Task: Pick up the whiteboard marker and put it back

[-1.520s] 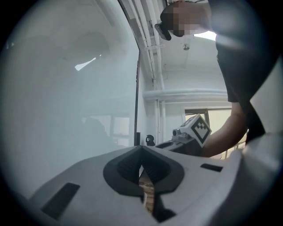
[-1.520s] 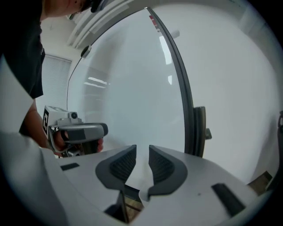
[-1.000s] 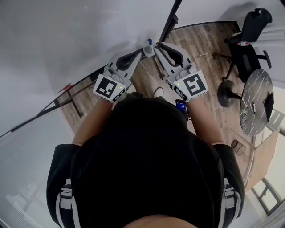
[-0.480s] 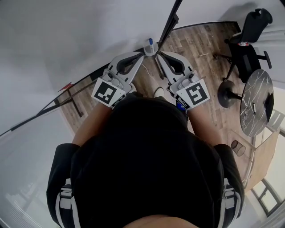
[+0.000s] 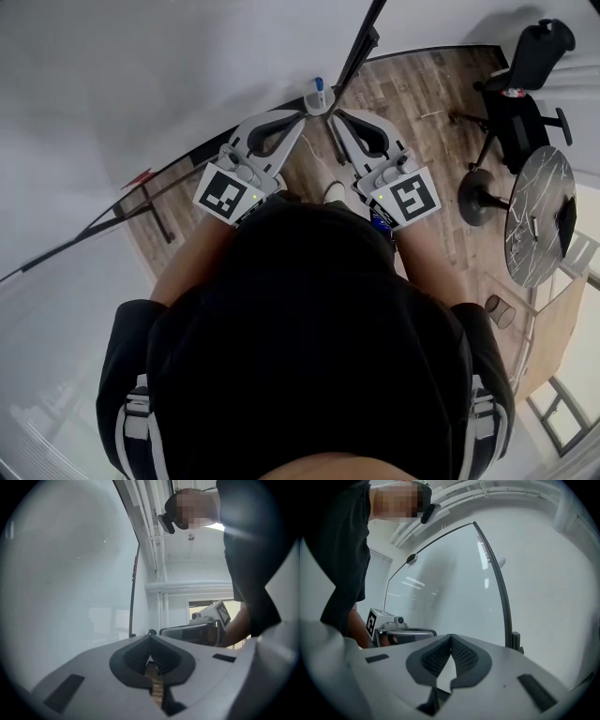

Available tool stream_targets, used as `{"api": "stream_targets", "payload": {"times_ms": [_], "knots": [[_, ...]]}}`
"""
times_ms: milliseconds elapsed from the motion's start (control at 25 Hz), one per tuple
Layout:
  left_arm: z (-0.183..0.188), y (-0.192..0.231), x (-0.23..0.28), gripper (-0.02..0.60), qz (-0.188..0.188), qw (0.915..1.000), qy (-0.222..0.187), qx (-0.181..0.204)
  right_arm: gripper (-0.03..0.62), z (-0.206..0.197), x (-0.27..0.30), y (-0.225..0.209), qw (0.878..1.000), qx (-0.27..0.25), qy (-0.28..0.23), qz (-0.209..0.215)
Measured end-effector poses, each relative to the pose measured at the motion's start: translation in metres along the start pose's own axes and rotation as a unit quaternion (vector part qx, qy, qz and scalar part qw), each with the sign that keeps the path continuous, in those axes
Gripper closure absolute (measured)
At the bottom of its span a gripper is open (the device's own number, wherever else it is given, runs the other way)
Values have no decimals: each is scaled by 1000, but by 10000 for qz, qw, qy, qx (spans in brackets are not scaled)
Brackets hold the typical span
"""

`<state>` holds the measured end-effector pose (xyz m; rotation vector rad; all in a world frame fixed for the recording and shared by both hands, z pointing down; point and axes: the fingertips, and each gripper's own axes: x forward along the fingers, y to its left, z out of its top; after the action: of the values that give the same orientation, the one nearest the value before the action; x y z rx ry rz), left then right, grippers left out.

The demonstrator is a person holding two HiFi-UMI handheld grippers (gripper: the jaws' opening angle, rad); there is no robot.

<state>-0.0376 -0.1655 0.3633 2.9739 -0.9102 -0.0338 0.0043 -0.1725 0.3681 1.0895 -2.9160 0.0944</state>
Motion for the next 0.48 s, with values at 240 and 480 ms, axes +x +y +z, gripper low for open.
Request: {"api": "stream_targets", "payload": {"times_ms": [240, 480], "knots": [[-1, 1, -3, 578, -3, 10000, 58, 8, 594, 4, 1, 4, 10000, -22, -3, 13], [-5, 3, -4, 578, 52, 9999, 102, 17, 594, 2, 2, 4, 10000, -38, 52, -9]]}}
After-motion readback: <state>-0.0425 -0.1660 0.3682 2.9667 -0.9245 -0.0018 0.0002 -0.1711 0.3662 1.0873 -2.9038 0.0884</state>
